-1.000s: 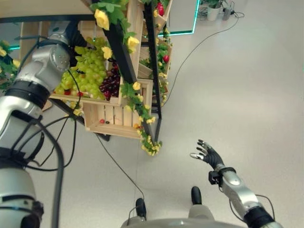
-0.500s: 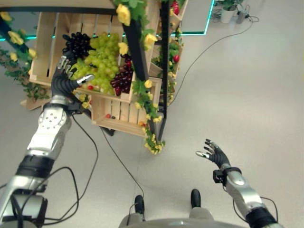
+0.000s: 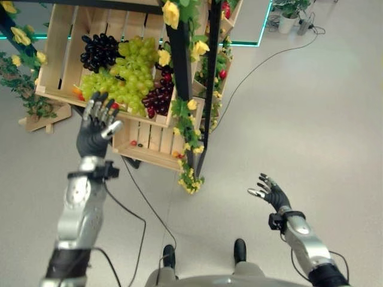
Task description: Pick up the fruits from the basket on one side to the basket on the other side
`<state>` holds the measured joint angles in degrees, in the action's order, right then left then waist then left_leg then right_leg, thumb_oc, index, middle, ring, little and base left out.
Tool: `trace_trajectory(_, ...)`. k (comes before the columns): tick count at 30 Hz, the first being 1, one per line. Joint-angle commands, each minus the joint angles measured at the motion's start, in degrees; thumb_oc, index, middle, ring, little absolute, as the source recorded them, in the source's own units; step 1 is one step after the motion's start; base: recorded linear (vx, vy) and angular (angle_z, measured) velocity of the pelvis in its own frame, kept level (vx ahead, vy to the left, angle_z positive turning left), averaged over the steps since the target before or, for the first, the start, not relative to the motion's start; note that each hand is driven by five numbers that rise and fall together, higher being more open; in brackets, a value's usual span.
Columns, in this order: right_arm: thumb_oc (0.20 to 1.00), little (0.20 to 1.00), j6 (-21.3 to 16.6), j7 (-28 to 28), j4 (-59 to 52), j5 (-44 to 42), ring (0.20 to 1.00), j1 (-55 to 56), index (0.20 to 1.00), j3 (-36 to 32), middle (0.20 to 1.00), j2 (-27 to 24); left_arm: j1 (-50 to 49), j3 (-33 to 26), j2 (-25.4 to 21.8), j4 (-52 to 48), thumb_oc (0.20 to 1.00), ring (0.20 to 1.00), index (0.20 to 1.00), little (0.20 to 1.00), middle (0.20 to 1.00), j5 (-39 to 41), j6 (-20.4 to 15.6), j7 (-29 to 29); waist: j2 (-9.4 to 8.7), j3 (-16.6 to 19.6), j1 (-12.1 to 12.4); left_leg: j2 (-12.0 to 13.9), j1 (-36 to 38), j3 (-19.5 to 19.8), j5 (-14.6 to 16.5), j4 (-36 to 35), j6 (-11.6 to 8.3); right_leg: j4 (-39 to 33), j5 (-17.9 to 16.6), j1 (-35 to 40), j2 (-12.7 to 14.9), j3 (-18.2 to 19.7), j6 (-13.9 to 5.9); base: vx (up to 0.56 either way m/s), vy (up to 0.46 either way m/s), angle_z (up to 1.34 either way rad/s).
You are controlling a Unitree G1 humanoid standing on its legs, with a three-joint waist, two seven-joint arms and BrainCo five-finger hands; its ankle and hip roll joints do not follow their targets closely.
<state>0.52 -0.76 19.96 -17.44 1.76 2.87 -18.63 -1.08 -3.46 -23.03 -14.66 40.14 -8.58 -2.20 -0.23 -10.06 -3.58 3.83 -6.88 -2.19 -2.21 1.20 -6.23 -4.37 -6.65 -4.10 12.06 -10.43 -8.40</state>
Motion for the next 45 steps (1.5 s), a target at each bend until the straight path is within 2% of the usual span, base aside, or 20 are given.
trace_trajectory(1, 1.0, 1.0, -2.18, -0.44, -4.65, 0.09, 1.0, -0.39, 1.0, -1.69, 1.0, 0.04, 0.14, 1.35, -2.35, -5.17, 1.0, 1.0, 1.0, 1.0, 1.0, -0.68, -0.16, -5.58, -1.34, 1.5, -0.46, -1.78, -4.83, 0.91, 11.08, 10.18, 1.71, 9.33, 13.2, 1.69, 4.32, -1.2, -2.61, -0.02, 0.028, 0.05)
trace_trajectory(10, 1.0, 1.0, -3.05, 0.84, -5.88, 0.51, 1.0, 0.83, 1.0, -3.15, 1.0, 0.35, 3.16, 10.09, -3.5, -4.68, 1.0, 1.0, 1.0, 1.0, 1.0, -6.92, 1.04, -7.16, -2.52, 0.84, -1.92, -1.38, -6.37, -0.3, 10.75, 10.28, 1.92, 7.01, 10.26, -0.95, 4.01, -1.14, -2.7, -0.07, 0.024, 0.0)
trace_trajectory(11, 1.0, 1.0, -3.58, 1.9, -5.94, 1.38, 1.0, -0.11, 1.0, -3.07, 1.0, 0.47, 4.5, 11.43, -4.17, -3.84, 1.0, 1.0, 1.0, 1.0, 1.0, -7.94, 0.86, -6.36, -2.35, -0.65, -1.78, 0.5, -7.4, -2.44, 11.06, 12.2, 1.67, 8.64, 9.95, -2.34, 3.73, -4.51, -3.1, -0.18, 0.003, -0.23)
trace_trajectory(15, 1.0, 1.0, -4.14, 2.86, -6.92, 1.63, 1.0, -0.32, 1.0, -3.96, 1.0, 0.1, 7.38, 14.16, -4.33, -1.46, 1.0, 1.0, 1.0, 1.0, 1.0, -8.64, 1.12, -5.76, -1.59, -1.92, -1.93, 2.57, -8.0, -4.85, 10.03, 13.08, 1.64, 13.95, 12.36, -1.22, 3.32, -5.24, -2.84, -0.19, 0.061, -0.85)
trace_trajectory(16, 1.0, 1.0, -4.49, 3.88, -7.83, 1.69, 1.0, 0.17, 1.0, -5.01, 1.0, -0.03, 9.61, 16.09, -3.73, -0.04, 1.0, 1.0, 1.0, 1.0, 1.0, -8.66, 1.54, -5.01, -1.04, -1.72, -1.73, 4.33, -8.45, -7.11, 9.3, 13.22, 1.66, 16.4, 13.83, 0.47, 4.41, -7.34, -2.28, -0.2, 0.057, -0.97)
trace_trajectory(20, 1.0, 1.0, -4.83, 6.04, -8.39, 1.4, 1.0, -1.07, 1.0, -5.54, 1.0, 0.15, 12.22, 18.54, -2.73, 1.73, 1.0, 1.0, 1.0, 1.0, 1.0, -7.86, 1.98, -3.26, -0.96, -0.41, -0.68, 6.35, -9.1, -12.3, 8.24, 13.78, 1.58, 16.16, 13.45, 5.38, 6.83, -12.18, -2.41, -0.16, 0.016, -0.7)
trace_trajectory(22, 1.0, 1.0, -4.81, 7.36, -8.99, 1.59, 1.0, -2.95, 1.0, -4.88, 1.0, 0.06, 13.12, 18.99, -2.67, 2.96, 1.0, 1.0, 1.0, 1.0, 1.0, -8.1, 2.65, -2.13, -1.2, 0.51, 0.88, 9.11, -8.27, -19.74, 9.37, 16.27, 1.38, 17.7, 12.27, 8.08, 9.2, -21.52, -3.18, -0.14, -0.02, -1.19)
trace_trajectory(23, 1.0, 1.0, -4.76, 7.42, -9.05, 1.6, 1.0, -2.95, 1.0, -4.84, 1.0, 0.07, 13.17, 18.97, -2.65, 3.02, 1.0, 1.0, 1.0, 1.0, 1.0, -8.14, 2.64, -2.13, -1.25, 0.32, 0.99, 9.18, -8.1, -19.89, 9.7, 16.59, 1.33, 17.9, 12.43, 8.18, 9.31, -21.36, -3.29, -0.11, -0.059, -1.59)
trace_trajectory(24, 1.0, 1.0, -4.53, 7.17, -9.54, 1.82, 1.0, -2.96, 1.0, -4.66, 1.0, 0.06, 12.04, 17.81, -2.44, 2.53, 1.0, 1.0, 1.0, 1.0, 1.0, -8.12, 3.08, -2.33, -1.52, 0.44, 1.12, 10.76, -7.33, -23.89, 9.49, 18.12, 1.49, 17.91, 13.37, 9.1, 9.02, -24.64, -3.09, -0.09, -0.025, -1.59)
trace_trajectory(28, 1.0, 1.0, -4.15, 6.61, -11.33, 1.76, 1.0, -1.15, 1.0, -4.88, 1.0, 0.59, 10.46, 16.92, -1.03, 4.12, 1.0, 1.0, 1.0, 1.0, 1.0, -6.7, 3.75, -2.48, -1.22, -0.43, 0.29, 13.98, -5.89, -27.39, 8.64, 20.58, 0.21, 17.69, 16.12, 7.08, 8.53, -24.14, -1.7, -0.09, -0.239, -1.94)
trace_trajectory(29, 1.0, 1.0, -4.06, 6.49, -11.61, 1.02, 1.0, 0.89, 1.0, -5.92, 1.0, 0.63, 9.53, 16.29, 0.64, 5.51, 1.0, 1.0, 1.0, 1.0, 1.0, -5.56, 3.68, -2.15, -0.93, -0.41, -1.49, 15.44, -5.8, -28.36, 7.54, 21.32, -0.97, 11.63, 16.56, 8.6, 5.84, -23.04, -1.79, -0.06, -0.235, -1.35)
trace_trajectory(34, 1.0, 1.0, -4.27, 6.3, -12.4, -0.1, 1.0, 2.93, 1.0, -6.76, 1.0, -0.27, 7.68, 14.75, 2.52, 6.09, 1.0, 1.0, 1.0, 1.0, 1.0, -4.7, 3.78, -1.68, 0.84, -0.82, -3.8, 18.54, -2.97, -29.82, 3.81, 19.41, -3.53, 7.0, 17.9, 8.94, 0.39, -18.54, -0.24, -0.03, -0.247, -0.88)
trace_trajectory(36, 1.0, 1.0, -4.21, 6.16, -12.43, -0.45, 1.0, 3.43, 1.0, -7.01, 1.0, -0.91, 7.33, 14.64, 3.13, 6.74, 1.0, 1.0, 1.0, 1.0, 1.0, -4.48, 3.96, -1.66, 1.23, -1.27, -4.43, 18.79, -2.21, -29.68, 3.11, 18.75, -3.87, 6.15, 18.75, 9.4, -1.39, -16.83, 0.77, 0.0, -0.247, -0.51)
trace_trajectory(38, 1.0, 1.0, -4.69, 6.5, -12.7, -1.64, 1.0, 4.72, 1.0, -8.12, 1.0, -1.3, 6.86, 13.94, 4.34, 7.3, 1.0, 1.0, 1.0, 1.0, 1.0, -4.2, 3.91, -1.17, 1.48, -2.21, -5.87, 18.27, -1.59, -26.76, 3.35, 18.61, -4.65, 6.52, 20.39, 9.05, -3.62, -14.59, 2.72, 0.02, -0.226, -0.56)
trace_trajectory(40, 1.0, 1.0, -4.73, 6.48, -13.29, -1.91, 1.0, 5.04, 1.0, -8.23, 1.0, -1.44, 6.93, 13.84, 4.58, 7.72, 1.0, 1.0, 1.0, 1.0, 1.0, -4.22, 3.92, -1.11, 1.67, -2.47, -6.23, 18.38, -1.38, -25.99, 3.63, 19.12, -4.77, 6.35, 20.74, 9.16, -4.26, -13.87, 3.2, -0.01, -0.138, -0.35)
trace_trajectory(41, 1.0, 1.0, -5.1, 6.8, -13.35, -1.93, 1.0, 5.18, 1.0, -8.13, 1.0, -1.49, 7.31, 13.6, 4.96, 7.82, 1.0, 1.0, 1.0, 1.0, 1.0, -4.53, 3.69, -0.49, 1.66, -2.9, -6.02, 17.53, -2.03, -23.45, 2.78, 19.73, -3.98, 6.95, 20.31, 8.17, -4.73, -13.44, 3.92, 0.0, -0.218, -0.28)
trace_trajectory(42, 1.0, 1.0, -5.42, 7.1, -12.94, -1.96, 1.0, 4.06, 1.0, -7.43, 1.0, -1.82, 7.54, 13.07, 5.25, 7.81, 1.0, 1.0, 1.0, 1.0, 1.0, -4.82, 3.2, 0.36, 1.47, -3.57, -4.89, 12.32, -2.46, -13.06, 6.13, 20.6, -3.41, 7.84, 21.05, 7.53, -5.4, -10.69, 4.62, -0.02, -0.147, -0.3)
trace_trajectory(43, 1.0, 1.0, -5.44, 7.1, -12.91, -1.96, 1.0, 3.98, 1.0, -7.43, 1.0, -1.82, 7.6, 13.05, 5.25, 7.82, 1.0, 1.0, 1.0, 1.0, 1.0, -4.82, 3.2, 0.36, 1.42, -3.53, -4.98, 12.16, -2.58, -13.04, 5.92, 20.43, -3.27, 7.86, 20.93, 7.38, -5.27, -10.77, 4.59, 0.15, -0.157, -0.6)
trace_trajectory(44, 1.0, 1.0, -5.9, 6.94, -12.12, -1.86, 1.0, 3.04, 1.0, -6.14, 1.0, -2.41, 6.3, 12.05, 5.88, 8.09, 1.0, 1.0, 1.0, 1.0, 1.0, -5.26, 2.91, 0.89, 0.98, -4.43, -2.61, 3.96, -4.32, 1.25, 9.5, 21.91, -2.97, 9.22, 20.97, 6.65, -6.1, -4.74, 4.59, 0.09, -0.066, -0.72)
trace_trajectory(45, 1.0, 1.0, -5.91, 6.93, -12.11, -1.87, 1.0, 3.02, 1.0, -6.14, 1.0, -2.4, 6.32, 12.04, 5.88, 8.1, 1.0, 1.0, 1.0, 1.0, 1.0, -5.26, 2.9, 0.89, 0.96, -4.31, -2.66, 3.87, -4.55, 1.27, 9.33, 21.89, -2.9, 9.25, 20.86, 6.43, -6.01, -4.78, 4.56, 0.14, -0.123, -0.91)
